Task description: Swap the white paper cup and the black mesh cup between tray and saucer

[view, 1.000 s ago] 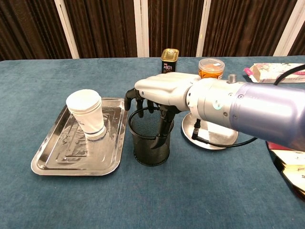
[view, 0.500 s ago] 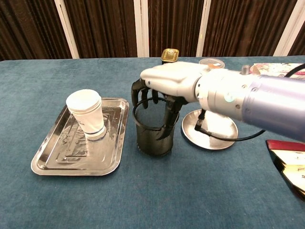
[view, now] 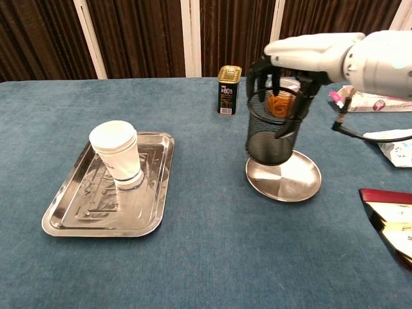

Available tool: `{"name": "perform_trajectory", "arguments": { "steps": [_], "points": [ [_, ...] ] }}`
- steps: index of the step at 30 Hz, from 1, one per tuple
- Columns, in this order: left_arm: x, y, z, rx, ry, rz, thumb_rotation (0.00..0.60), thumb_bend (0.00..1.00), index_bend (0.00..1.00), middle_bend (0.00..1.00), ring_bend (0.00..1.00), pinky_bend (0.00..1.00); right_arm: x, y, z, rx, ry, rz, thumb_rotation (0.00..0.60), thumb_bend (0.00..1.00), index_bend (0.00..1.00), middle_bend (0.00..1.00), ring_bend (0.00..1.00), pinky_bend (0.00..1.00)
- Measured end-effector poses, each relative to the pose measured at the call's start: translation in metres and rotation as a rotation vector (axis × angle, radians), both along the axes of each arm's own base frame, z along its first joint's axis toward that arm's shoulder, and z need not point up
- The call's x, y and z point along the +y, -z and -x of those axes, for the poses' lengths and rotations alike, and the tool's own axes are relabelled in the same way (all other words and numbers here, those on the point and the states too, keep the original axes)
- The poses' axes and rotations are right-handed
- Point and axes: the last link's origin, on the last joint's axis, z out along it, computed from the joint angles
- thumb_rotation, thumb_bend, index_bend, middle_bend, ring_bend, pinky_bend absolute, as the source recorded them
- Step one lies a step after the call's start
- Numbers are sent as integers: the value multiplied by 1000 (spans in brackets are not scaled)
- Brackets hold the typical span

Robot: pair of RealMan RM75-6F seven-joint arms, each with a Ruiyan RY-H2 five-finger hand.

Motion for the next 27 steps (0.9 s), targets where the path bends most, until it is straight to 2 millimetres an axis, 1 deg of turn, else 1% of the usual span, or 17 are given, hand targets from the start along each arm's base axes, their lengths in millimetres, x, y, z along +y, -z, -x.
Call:
{"name": "perform_trajectory", "arguments": {
  "steps": [6, 10, 17, 19, 21, 23, 25, 27],
  "points": [
    [0, 4, -1, 12, -3, -3, 600, 183, 194, 0, 0, 64, -5, -1, 16, 4, 29, -19, 600, 0, 351, 492, 541, 114],
    [1, 2, 1, 24, -8, -5, 600, 184, 197, 0, 0, 63, -9, 0, 25, 11, 34, -17, 600, 0, 351, 487, 526, 102],
    [1, 3, 2, 38, -18, -11, 600, 183, 198, 0, 0, 64, -12, 4, 41, 36, 36, -39, 600, 0, 347, 399, 452, 64],
    [2, 5, 2, 41, -20, -6, 600, 183, 198, 0, 0, 64, -12, 5, 45, 37, 38, -52, 600, 0, 302, 335, 383, 39],
    [2, 6, 1, 43, -18, -3, 600, 184, 198, 0, 0, 64, -12, 7, 49, 46, 38, -62, 600, 0, 220, 241, 281, 15],
    [2, 6, 1, 44, -18, -4, 600, 184, 197, 0, 0, 64, -11, 8, 52, 57, 40, -71, 600, 0, 119, 110, 143, 1],
    [2, 5, 1, 42, -19, -6, 600, 184, 196, 0, 0, 64, -10, 9, 53, 57, 45, -77, 600, 0, 47, 35, 66, 0],
    [1, 5, 1, 40, -19, -9, 600, 184, 195, 0, 0, 64, -9, 9, 53, 54, 47, -77, 600, 0, 6, 5, 26, 0]
  ]
}}
